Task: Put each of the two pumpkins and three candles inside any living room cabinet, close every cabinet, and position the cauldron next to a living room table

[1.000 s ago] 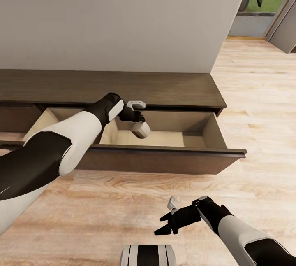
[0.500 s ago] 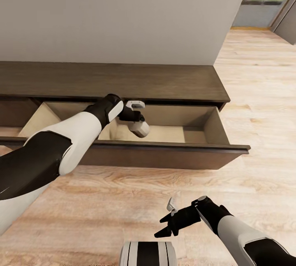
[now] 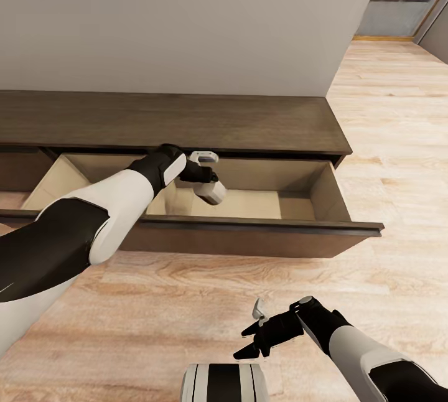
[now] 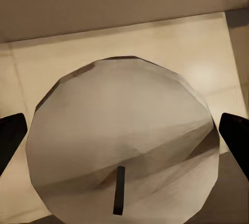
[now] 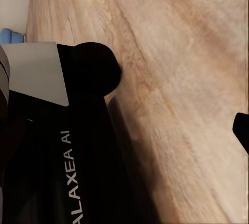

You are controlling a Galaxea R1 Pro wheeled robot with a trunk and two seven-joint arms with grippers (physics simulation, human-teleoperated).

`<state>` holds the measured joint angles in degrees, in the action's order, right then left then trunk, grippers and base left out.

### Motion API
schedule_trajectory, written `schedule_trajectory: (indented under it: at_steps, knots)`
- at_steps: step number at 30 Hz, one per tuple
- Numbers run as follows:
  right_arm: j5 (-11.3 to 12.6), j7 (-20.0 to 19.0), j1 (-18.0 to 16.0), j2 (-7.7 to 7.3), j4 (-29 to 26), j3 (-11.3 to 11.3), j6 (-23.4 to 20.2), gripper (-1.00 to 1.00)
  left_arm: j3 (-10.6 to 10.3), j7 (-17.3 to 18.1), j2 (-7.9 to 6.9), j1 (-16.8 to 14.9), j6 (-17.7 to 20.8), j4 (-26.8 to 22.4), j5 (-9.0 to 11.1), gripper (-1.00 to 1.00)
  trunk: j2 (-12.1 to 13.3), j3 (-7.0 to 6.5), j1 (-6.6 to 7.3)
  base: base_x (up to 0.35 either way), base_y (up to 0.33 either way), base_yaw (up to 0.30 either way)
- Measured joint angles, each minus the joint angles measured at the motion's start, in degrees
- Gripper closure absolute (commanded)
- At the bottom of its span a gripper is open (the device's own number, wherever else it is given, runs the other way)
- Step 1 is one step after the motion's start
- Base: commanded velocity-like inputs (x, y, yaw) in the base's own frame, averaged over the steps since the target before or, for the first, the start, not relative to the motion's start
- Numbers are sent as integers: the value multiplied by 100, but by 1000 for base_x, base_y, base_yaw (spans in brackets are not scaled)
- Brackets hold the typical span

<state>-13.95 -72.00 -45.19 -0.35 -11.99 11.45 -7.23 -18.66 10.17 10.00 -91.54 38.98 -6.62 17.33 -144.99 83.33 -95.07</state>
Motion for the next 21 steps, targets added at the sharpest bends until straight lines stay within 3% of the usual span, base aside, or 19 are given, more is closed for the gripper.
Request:
schedule_trajectory:
  at_steps: [7, 16, 21]
  knots:
    - [-1, 0, 0, 0, 0, 0, 1, -100, 2, -6, 0, 0, 16, 64, 0, 100, 0, 0, -2, 42, 0, 0]
    - [-2, 0, 0, 0, 0, 1, 1, -100, -15, -9, 0, 0, 3, 108, 7, 100, -12, 199, -26, 2, 0, 0]
    - [-1, 0, 0, 0, 0, 0, 1, -100, 4, -2, 0, 0, -4, 101, -15, 100, -12, 200, -25, 0, 0, 0]
